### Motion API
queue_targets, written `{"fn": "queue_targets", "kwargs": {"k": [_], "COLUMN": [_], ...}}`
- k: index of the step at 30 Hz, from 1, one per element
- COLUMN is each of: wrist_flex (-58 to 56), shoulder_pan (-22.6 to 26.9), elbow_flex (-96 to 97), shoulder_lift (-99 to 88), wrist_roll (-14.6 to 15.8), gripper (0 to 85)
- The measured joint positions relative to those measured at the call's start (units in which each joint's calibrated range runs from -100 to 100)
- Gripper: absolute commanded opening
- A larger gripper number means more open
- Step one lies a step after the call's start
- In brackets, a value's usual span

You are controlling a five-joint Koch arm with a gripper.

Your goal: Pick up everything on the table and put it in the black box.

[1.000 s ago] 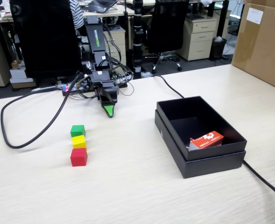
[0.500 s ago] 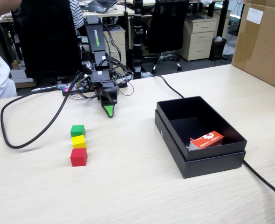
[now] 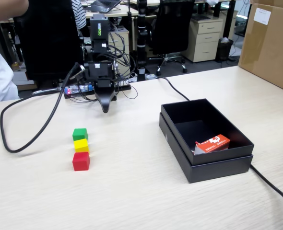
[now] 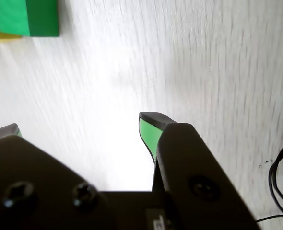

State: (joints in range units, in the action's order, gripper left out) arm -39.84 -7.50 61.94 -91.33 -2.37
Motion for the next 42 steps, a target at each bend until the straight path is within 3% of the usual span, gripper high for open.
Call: {"fn": "queue_targets", "kwargs": {"k": [8,12,18,42], "wrist_flex": [-18.04,-18.12,-18.2,-17.34], "shoulder_pan": [-6.2,-8.69,-8.99,-9.91], "elbow_flex": [-21.45,-28.75,-34.41,-43.09], "shoulder_lift": [18.25,34.69,45.7,63.17], "wrist_roll": [-1.07,-2.69,-2.69,-2.64], "gripper": [47.6,47.7,47.9,48.0]}}
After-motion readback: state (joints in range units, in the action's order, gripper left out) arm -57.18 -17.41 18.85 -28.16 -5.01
